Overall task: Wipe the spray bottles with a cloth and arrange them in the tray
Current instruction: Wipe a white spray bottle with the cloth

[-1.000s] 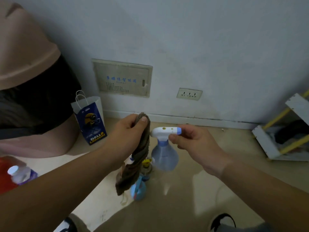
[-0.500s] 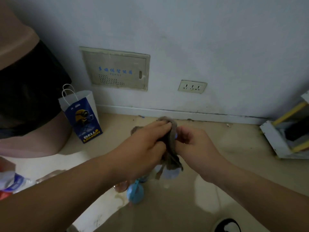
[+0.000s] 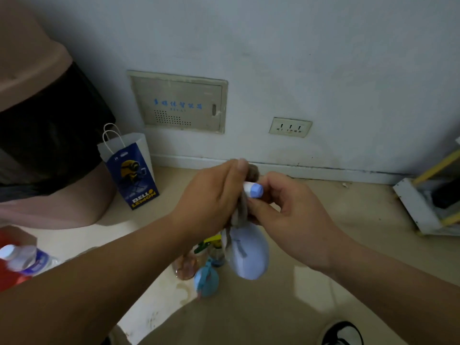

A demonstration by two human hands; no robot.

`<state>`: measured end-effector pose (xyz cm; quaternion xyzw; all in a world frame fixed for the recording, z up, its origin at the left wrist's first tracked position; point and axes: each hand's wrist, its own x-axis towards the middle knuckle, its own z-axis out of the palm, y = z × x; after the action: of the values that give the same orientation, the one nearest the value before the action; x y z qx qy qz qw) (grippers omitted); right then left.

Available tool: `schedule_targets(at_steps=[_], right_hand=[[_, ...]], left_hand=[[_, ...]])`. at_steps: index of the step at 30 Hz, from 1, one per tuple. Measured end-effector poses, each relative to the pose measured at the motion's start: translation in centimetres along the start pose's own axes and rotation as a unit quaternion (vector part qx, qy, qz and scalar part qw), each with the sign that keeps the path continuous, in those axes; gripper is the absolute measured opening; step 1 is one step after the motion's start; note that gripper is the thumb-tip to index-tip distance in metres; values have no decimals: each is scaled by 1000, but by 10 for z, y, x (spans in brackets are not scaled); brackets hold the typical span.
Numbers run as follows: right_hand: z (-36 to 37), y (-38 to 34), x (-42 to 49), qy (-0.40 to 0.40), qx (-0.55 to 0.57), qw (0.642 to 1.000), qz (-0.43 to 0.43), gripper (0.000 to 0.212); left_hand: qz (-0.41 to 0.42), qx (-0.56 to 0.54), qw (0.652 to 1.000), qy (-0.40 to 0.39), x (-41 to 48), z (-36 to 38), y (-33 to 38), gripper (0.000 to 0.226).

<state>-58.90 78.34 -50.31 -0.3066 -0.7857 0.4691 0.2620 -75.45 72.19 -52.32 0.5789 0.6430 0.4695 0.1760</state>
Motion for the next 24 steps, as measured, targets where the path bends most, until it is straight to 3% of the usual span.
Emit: schedule_targets(at_steps=[1,3,4,5,6,8,10,12,14,15,17,20,24], right_hand=[[-1,-1,-2,3,-12,1000,-2,9],[-5,-1,-5,5,-24,1000,11,11],[-6,-1,-6,6,-28,999,20,10],[-6,1,-6,7,-33,999,26,10],[-5,2,-6,6,-39,999,29,9],[-1,3,-4,-1,-46,999,21,12],[2,0,-3,-10,-40,999,13,20],[4,-2,0,-15,-42,999,9,20],[4,-2,1,-13,-28,999,27,15],[3,-1,3,-9,-2,999,44,14],[-1,-1,8,6,79,993,92,10],[-7,-1,14,7,161,976,145,9],[-10,3,14,-2,202,961,189,14]], left_hand=[[-84,-72,994,5,1,-1,-2,47],[-258,-223,940,-15,2,-3,-4,47],[-305,-255,917,-23,2,-4,-1,48],[-318,-241,917,-22,0,-4,5,49],[-290,-187,939,-15,-5,1,12,49],[-117,-4,993,20,-18,14,22,48],[64,118,991,29,-26,17,25,44],[96,122,988,-7,-22,6,12,41],[-28,-16,999,-39,-15,-8,6,45],[-128,-104,986,-39,-12,-13,3,48],[-306,-220,926,-27,-7,-16,-12,48],[-384,-315,868,-6,-8,-12,-24,47],[-387,-418,820,47,-2,-10,-13,46]])
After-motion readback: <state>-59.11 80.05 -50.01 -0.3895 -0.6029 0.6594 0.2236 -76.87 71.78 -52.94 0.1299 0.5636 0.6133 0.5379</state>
